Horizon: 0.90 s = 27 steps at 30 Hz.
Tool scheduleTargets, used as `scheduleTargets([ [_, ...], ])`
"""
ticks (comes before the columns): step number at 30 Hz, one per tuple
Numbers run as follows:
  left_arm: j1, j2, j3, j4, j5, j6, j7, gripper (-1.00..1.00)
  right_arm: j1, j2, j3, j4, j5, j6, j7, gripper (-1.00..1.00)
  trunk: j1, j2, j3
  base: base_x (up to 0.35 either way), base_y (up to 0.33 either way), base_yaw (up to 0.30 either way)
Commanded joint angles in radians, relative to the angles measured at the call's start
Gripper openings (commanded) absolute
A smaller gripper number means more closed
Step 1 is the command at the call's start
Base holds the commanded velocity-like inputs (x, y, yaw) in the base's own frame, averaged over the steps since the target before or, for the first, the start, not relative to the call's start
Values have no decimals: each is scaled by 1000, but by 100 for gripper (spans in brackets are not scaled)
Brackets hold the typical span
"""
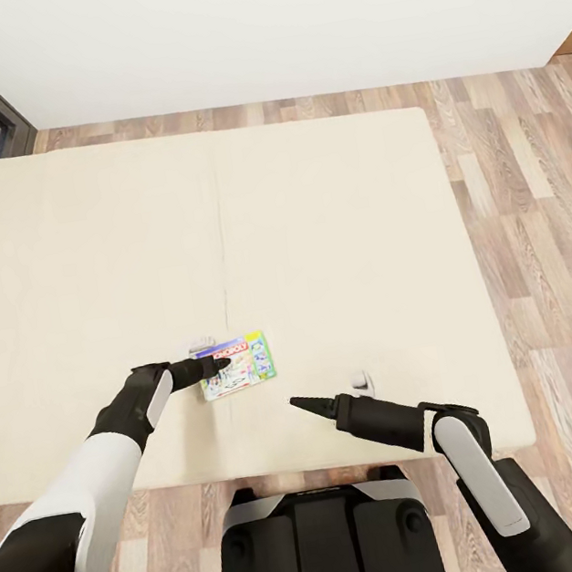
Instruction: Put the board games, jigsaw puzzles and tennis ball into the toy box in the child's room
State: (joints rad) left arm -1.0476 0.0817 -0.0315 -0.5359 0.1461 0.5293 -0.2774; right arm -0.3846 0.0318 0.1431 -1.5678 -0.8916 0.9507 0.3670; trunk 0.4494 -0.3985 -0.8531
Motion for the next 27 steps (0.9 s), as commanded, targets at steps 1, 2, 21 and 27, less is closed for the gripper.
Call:
scheduleTargets([
  [1, 0, 1, -3, -2, 10, 7, 2, 100, 0, 0, -1, 0, 6, 3, 7, 100, 1, -2, -1, 0, -195, 0],
  [2, 0, 1, -4, -2, 10, 6, 2, 100, 0, 0, -1, 0, 6, 3, 7, 100, 1, -2, -1, 0, -125, 0],
  [21, 0, -15, -5, -4, 9, 7, 1, 100, 0, -1, -2, 0, 6, 5, 9, 100, 1, -2, 2, 0, -119, -1],
  [27, 0, -16, -5, -4, 9, 6, 1, 100, 0, -1, -2, 0, 6, 5, 9, 100, 1, -2, 5, 0, -70, -80],
])
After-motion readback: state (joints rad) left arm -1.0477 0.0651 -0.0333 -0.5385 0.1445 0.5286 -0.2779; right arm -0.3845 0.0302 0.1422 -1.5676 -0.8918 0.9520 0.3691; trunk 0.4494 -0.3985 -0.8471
